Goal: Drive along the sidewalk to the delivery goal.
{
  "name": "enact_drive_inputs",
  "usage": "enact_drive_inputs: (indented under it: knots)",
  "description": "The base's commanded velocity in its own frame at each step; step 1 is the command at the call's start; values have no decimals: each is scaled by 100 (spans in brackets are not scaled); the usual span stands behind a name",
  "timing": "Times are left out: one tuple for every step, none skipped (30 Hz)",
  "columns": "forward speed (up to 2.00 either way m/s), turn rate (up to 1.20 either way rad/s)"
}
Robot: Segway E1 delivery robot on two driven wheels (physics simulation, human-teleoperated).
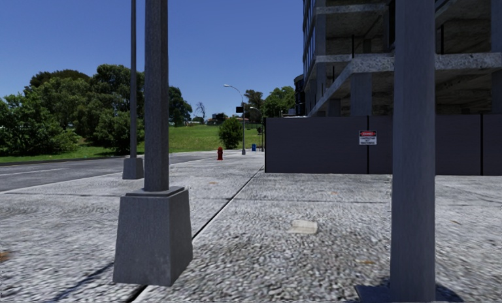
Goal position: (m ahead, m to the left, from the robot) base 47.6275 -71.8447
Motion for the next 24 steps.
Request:
enact_drive_inputs:
  knots:
    - [80,0]
    - [80,0]
    - [80,0]
    - [80,0]
    - [80,0]
    - [80,0]
    - [80,0]
    - [80,0]
    - [80,0]
    - [79,0]
    - [78,0]
    - [78,-10]
    - [77,-19]
    - [76,-21]
    - [76,-21]
    - [76,-21]
    - [76,-22]
    - [76,-22]
    - [76,-22]
    - [76,-22]
    - [76,-22]
    - [76,-23]
    - [76,-24]
    - [76,-24]
